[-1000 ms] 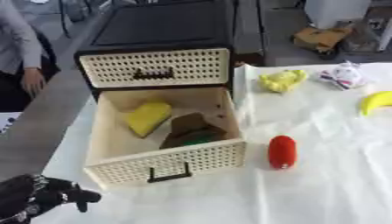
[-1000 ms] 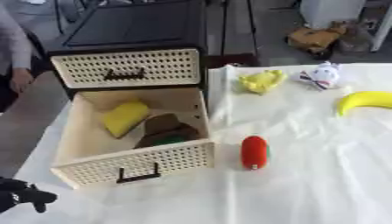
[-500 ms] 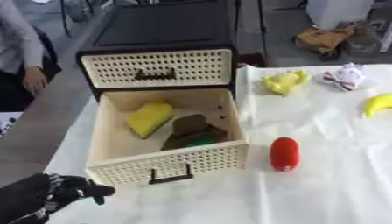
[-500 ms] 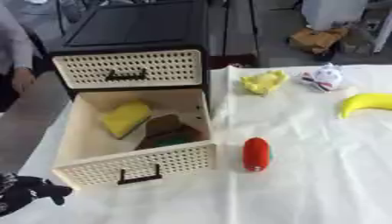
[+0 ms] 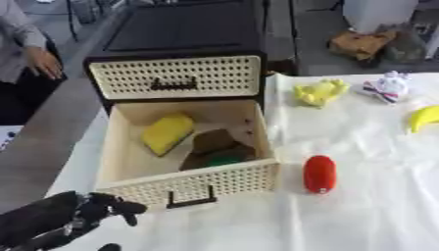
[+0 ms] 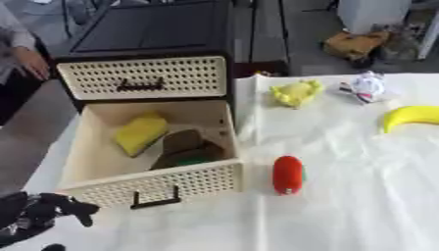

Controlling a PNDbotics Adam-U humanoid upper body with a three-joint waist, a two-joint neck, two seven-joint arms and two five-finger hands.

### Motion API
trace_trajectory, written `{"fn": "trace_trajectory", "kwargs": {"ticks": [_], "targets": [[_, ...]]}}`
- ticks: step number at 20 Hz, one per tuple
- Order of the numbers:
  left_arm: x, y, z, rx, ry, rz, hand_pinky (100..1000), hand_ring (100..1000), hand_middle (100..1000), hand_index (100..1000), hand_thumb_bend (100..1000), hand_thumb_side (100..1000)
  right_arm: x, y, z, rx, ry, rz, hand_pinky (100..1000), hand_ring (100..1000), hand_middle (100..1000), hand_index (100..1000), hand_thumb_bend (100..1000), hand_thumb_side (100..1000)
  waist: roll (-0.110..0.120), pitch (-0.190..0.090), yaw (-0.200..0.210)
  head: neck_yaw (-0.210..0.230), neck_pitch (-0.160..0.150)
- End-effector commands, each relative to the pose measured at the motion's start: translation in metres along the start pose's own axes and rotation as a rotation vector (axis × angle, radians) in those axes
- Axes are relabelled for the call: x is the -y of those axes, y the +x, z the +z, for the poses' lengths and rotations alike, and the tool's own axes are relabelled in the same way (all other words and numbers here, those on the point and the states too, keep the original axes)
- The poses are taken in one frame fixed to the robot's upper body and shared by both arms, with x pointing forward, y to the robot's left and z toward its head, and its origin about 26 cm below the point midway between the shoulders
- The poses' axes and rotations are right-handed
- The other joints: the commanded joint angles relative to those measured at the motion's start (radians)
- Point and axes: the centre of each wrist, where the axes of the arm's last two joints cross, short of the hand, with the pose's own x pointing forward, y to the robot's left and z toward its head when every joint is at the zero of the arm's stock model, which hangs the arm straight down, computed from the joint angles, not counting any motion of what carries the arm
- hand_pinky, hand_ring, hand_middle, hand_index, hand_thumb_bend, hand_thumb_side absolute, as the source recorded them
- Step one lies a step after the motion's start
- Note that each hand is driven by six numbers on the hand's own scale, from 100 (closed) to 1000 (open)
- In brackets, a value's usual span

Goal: Pick up objects from table and place into drawer.

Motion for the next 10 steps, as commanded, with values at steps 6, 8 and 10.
{"fn": "trace_trajectory", "kwargs": {"ticks": [6,8,10], "targets": [[-0.0126,0.0045,-0.0047,0.009,-0.045,0.035,100,100,691,975,100,950,0.003,0.0085,-0.0056,0.025,-0.008,0.003,516,745,569,730,343,1000,-0.001,-0.01,-0.005,0.012,-0.021],[-0.015,0.0051,-0.0063,0.011,-0.057,0.043,100,100,693,972,100,950,0.003,0.0087,-0.0058,0.026,-0.01,0.0,516,745,569,730,341,1000,-0.001,-0.009,-0.006,0.014,-0.023],[-0.018,0.0052,-0.0067,0.002,-0.064,0.042,100,100,708,959,100,948,0.003,0.0088,-0.006,0.026,-0.011,-0.002,516,745,569,730,344,1000,-0.002,-0.007,-0.008,0.016,-0.025]]}}
